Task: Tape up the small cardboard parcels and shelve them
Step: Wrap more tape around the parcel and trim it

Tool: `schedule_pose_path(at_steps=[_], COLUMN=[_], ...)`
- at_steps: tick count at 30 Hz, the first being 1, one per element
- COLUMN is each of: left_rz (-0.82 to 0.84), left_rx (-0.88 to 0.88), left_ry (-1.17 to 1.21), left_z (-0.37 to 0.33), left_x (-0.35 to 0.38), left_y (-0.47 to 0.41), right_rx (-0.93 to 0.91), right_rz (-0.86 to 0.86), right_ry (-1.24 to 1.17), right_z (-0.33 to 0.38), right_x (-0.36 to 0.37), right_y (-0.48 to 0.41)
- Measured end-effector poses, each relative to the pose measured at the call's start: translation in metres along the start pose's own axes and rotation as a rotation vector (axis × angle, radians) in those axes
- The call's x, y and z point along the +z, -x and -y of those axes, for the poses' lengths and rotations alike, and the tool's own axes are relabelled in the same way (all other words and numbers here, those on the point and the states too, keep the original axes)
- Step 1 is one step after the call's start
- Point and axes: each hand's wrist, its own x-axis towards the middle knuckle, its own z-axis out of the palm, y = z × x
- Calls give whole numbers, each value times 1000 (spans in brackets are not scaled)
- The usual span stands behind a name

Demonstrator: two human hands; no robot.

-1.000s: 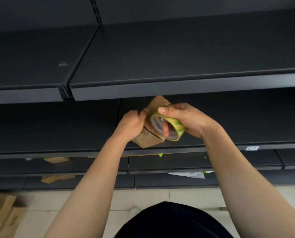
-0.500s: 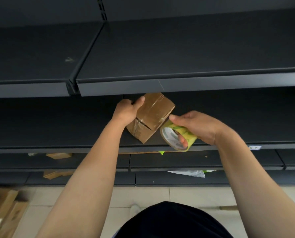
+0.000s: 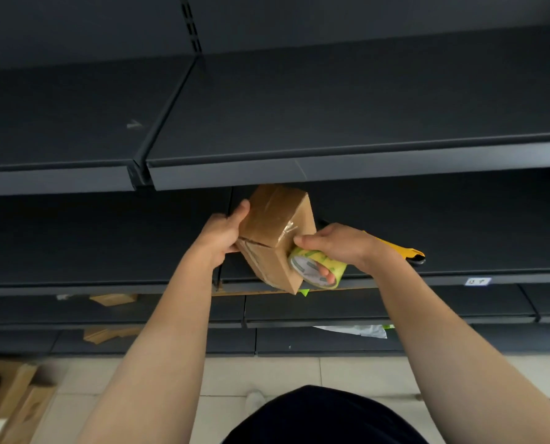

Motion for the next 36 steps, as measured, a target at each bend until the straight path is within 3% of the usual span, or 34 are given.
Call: schedule_pose_path(at_steps=[3,5,8,10,12,14,17,22,26,31,36], left_rz=[-8,-171,-516,-461,-335,-313,-337,-312,-313,-237,-190], left_rx=[-38,39,330,443,406,390,399,330,204,46,-105], left_ry=[167,184,-182,-293,-345,-382,-329,-145,54,211,292], left_z=[3,-1,-1,2,6,11,10,2,5,12,22], left_x=[-8,-11,-14,-13,-8,-3,-5,-17,-34,-51,-62], left_y=[2,2,10,21,30,31,25,12,-3,-19,-32], right_rx=[11,7,1,-4,-15,-35,-85,-196,-186,-62,9], right_rz=[-70,-155,-160,-190,-238,-255,-193,-40,-78,-61,-98], right_ry=[102,174,264,309,299,300,268,-31,221,191,370], right_z=[22,42,60,66,69,70,66,61,42,7,-9], right_x=[5,11,23,28,32,33,28,21,4,12,8], right_y=[-3,-10,-20,-26,-32,-37,-37,-24,-18,-14,-18])
